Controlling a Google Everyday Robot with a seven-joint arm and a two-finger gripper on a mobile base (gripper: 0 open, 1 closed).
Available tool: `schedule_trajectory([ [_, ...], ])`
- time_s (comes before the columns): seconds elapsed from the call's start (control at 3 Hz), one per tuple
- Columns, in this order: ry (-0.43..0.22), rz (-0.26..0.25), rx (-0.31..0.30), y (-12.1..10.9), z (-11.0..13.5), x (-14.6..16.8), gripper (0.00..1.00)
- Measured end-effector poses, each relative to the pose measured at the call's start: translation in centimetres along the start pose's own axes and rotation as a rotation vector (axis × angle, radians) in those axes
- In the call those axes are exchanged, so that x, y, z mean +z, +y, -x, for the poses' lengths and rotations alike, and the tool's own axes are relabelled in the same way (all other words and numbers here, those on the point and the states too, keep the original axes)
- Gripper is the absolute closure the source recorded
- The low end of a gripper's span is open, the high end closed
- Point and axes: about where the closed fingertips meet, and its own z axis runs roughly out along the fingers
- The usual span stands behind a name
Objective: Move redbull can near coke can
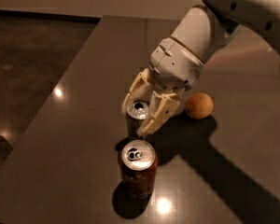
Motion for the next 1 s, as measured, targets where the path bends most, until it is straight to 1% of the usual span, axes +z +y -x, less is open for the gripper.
schedule_trajectory([
  [0.33, 0.0, -0.022, -0.003, -0.53, 0.24, 0.05, 0.12],
  [0.67, 0.0, -0.037, -0.005, -0.9, 0.45, 0.09, 0.0],
  [1.0, 0.0, -0.037, -0.005, -0.9, 0.45, 0.09, 0.0],
])
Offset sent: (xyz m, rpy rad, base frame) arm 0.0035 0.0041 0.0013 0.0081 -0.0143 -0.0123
